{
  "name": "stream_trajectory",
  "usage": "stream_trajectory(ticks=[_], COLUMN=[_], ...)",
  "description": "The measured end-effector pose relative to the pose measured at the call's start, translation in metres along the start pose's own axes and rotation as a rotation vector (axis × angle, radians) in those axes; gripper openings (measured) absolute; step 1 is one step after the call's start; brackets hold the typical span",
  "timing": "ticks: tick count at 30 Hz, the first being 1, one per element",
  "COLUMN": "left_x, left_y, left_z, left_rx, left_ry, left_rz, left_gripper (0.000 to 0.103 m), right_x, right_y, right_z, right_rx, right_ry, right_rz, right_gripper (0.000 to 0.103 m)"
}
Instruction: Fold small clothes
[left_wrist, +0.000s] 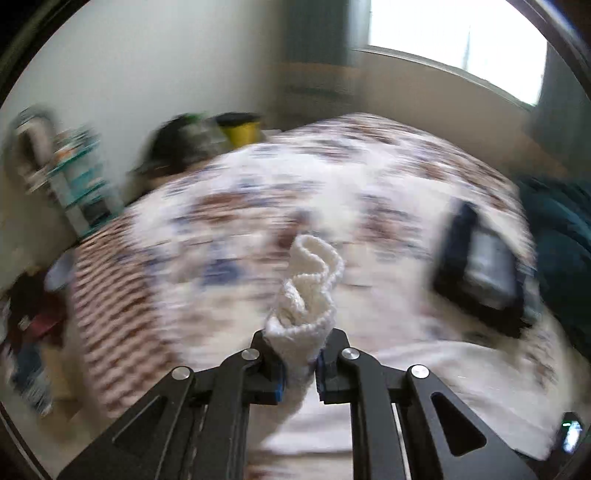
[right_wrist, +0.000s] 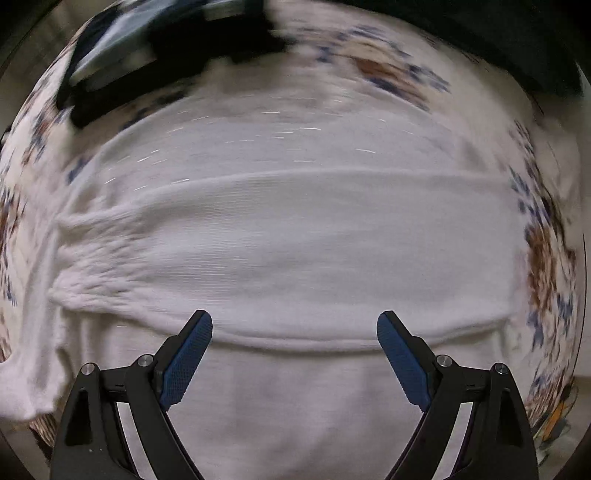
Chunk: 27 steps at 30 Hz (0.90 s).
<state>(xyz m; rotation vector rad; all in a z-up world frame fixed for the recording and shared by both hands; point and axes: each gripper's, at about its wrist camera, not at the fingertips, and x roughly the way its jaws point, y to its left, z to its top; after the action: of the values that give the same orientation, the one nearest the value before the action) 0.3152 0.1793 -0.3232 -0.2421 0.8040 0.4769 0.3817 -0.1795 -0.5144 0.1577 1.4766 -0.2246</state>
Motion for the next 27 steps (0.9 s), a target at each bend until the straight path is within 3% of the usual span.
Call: stream_trajectory(ticks=[5, 10, 13, 19, 20, 21, 22, 23, 24, 27], left_x=[0.002, 0.005, 0.001, -0.005, -0.004, -0.008, -0.011, -0.012, -0.012, 0.001], left_y=[-0.183, -0.311, -0.361, -0.42, -0.423, -0.419, -0.414, -0.406, -0.395, -0.335], left_z=[-0.04, -0.112, -0.158, -0.213, -0.215, -0.215, -0.213, -0.208, -0.202, -0.175], left_rx=[0.281, 0.452, 0.55, 0.627, 0.631, 0.626, 0.61, 0.59, 0.57, 0.484], left_ry=[0.067, 0.213, 0.252, 0.395, 0.415, 0.415, 0.412, 0.405, 0.394, 0.333], left_rz=[-0.234, -0.397, -0.454, -0.537, -0.533, -0.531, -0.544, -0.539, -0.51, -0.351], left_gripper=[0.01, 0.01, 0.01, 0.015, 0.021, 0.037, 0.047, 0.072, 0.089, 0.09], right_x=[0.001, 0.008, 0.011, 0.011, 0.009, 0.003, -0.001, -0.006, -0.012, -0.022], right_y=[-0.113, -0.2, -0.245, -0.306, -0.314, -0.314, -0.315, -0.316, -0.316, -0.305], right_z=[0.005, 0.007, 0.009, 0.003, 0.003, -0.002, -0.002, -0.002, -0.002, 0.005], right_rx=[0.144, 0.23, 0.284, 0.364, 0.375, 0.384, 0.391, 0.397, 0.399, 0.379], right_ry=[0.022, 0.031, 0.033, 0.034, 0.03, 0.025, 0.018, 0.009, -0.005, -0.019], right_rz=[0.01, 0.009, 0.024, 0.082, 0.115, 0.143, 0.173, 0.212, 0.266, 0.389], right_gripper=[0.093, 0.093, 0.093, 0.093, 0.093, 0.093, 0.093, 0.093, 0.093, 0.093])
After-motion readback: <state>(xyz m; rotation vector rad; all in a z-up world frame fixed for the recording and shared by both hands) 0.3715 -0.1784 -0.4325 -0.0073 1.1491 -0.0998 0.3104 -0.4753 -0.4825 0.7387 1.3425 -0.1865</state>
